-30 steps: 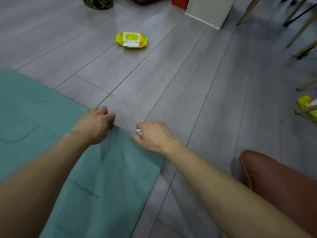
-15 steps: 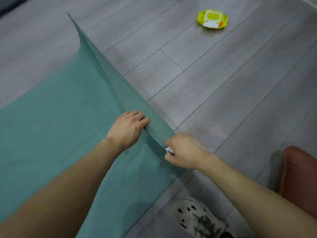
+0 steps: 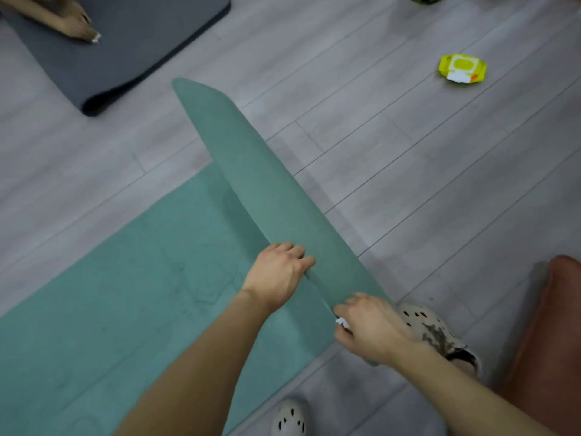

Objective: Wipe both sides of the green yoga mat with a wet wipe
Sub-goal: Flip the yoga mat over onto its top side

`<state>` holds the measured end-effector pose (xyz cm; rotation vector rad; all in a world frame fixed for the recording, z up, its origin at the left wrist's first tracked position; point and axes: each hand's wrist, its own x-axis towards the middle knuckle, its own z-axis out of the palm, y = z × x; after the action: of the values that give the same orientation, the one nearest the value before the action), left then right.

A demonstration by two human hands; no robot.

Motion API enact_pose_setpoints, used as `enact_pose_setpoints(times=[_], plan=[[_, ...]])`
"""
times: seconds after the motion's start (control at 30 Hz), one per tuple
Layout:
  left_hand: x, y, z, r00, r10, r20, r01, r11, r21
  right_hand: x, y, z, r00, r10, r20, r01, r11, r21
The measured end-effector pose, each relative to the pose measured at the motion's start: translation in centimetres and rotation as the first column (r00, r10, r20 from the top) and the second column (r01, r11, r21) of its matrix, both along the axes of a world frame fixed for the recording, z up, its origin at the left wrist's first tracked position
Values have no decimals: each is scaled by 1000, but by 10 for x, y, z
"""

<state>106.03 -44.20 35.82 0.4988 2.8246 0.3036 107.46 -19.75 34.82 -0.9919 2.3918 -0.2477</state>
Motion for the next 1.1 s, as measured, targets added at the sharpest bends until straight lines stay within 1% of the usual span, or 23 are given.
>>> enact_pose_setpoints(times=[0.07, 0.17, 0.27, 0.3, 0.47, 0.6, 0.7, 0.77, 0.83, 0.87, 1.0, 1.1], plan=[[37, -32, 19, 1000, -9, -9, 9, 1000, -5, 38, -28, 19, 999, -18, -35, 18, 1000, 1], [85, -73, 44, 997, -76, 20, 76, 997, 4, 94, -67, 53, 998, -66, 10, 66, 998, 3], [126, -112, 66, 999, -42, -7, 42, 999, 4, 139, -109, 89, 991, -128, 45, 127, 991, 30], [140, -123, 73, 999, -34, 5, 34, 999, 2, 152, -122, 97, 989, -140, 44, 138, 990, 41], [214, -175, 106, 998, -32, 47, 34, 999, -32, 226, -176, 132, 982, -181, 56, 176, 981, 81], [269, -220, 123, 997, -72, 27, 74, 995, -60, 294, -221, 149, 968, -247, 42, 244, 967, 74], [314, -254, 132, 994, -101, -45, 98, 993, -59, 346, -252, 158, 947, -320, -31, 321, 947, 30], [345, -277, 142, 983, -161, -93, 157, 986, -50, 381, -268, 170, 915, -403, -25, 401, 915, -48], [375, -307, 152, 957, -250, -146, 237, 966, -101, 416, -284, 181, 878, -479, -18, 475, 875, -94], [387, -324, 155, 952, -266, -153, 248, 961, -126, 431, -292, 185, 861, -509, -25, 503, 857, -111], [427, -410, 148, 978, -175, -116, 145, 963, -228, 496, -334, 193, 801, -596, -63, 575, 794, -196], [442, -471, 124, 979, -199, -50, 179, 945, -272, 549, -377, 186, 758, -650, -57, 624, 747, -231]])
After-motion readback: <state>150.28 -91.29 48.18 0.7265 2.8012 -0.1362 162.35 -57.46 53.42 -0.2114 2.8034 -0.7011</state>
